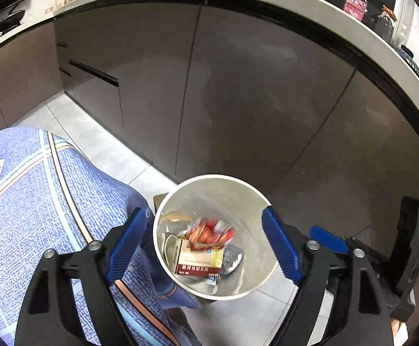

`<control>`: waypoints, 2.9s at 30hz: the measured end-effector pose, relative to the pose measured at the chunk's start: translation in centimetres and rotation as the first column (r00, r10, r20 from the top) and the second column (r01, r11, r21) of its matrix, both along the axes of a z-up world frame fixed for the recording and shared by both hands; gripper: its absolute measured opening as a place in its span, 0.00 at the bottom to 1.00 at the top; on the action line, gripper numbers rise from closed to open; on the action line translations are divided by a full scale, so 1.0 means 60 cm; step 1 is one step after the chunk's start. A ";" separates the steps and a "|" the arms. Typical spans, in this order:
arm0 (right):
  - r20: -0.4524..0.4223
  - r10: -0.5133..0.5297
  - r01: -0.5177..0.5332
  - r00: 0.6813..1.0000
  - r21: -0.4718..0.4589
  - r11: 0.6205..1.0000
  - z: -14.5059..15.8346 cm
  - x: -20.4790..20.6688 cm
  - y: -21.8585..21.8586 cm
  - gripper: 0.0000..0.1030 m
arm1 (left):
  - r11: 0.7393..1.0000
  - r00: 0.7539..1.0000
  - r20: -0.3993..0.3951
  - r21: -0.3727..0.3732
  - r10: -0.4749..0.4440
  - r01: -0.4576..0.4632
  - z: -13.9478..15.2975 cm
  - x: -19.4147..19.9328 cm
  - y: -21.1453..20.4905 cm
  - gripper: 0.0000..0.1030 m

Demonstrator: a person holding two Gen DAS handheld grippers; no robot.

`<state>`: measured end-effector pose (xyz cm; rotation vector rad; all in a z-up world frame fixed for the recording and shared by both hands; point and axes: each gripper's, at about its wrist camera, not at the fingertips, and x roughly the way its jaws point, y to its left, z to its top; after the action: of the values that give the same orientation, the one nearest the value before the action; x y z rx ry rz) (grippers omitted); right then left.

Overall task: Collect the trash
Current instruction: 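Move both tools back over the table toward the paper bag and tissue, then grasp the white tissue with the right tool while the left tool grasps the prescription paper bag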

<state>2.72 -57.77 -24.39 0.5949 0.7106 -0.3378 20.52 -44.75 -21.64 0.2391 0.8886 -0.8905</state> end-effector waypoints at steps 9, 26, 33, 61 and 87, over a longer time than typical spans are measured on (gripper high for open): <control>0.001 0.045 -0.045 0.999 -0.064 0.997 0.006 0.004 0.024 0.97 | 0.998 0.998 0.004 -0.003 0.057 -0.057 0.008 -0.002 0.023 0.92; 0.056 0.105 -0.096 0.993 -0.145 0.985 0.115 0.002 0.085 0.97 | 0.984 0.983 0.043 -0.042 0.176 -0.174 0.119 -0.020 0.137 0.92; 0.091 0.192 -0.170 0.977 -0.210 0.963 0.186 0.012 0.160 0.97 | 0.956 0.952 0.088 -0.039 0.294 -0.291 0.178 -0.035 0.253 0.92; 0.017 0.563 -0.545 0.827 -0.226 0.807 0.239 0.168 0.525 0.97 | 0.779 0.778 0.048 -0.058 0.627 -0.625 0.169 -0.011 0.724 0.92; -0.100 0.534 -0.543 0.840 -0.194 0.817 0.167 0.335 0.591 0.04 | 0.852 0.853 -0.047 -0.049 0.520 -0.522 0.117 0.051 0.733 0.92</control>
<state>22.84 -22.32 -14.39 0.1596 0.8380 0.1066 23.60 -0.78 -14.61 -0.0741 0.8951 -0.4101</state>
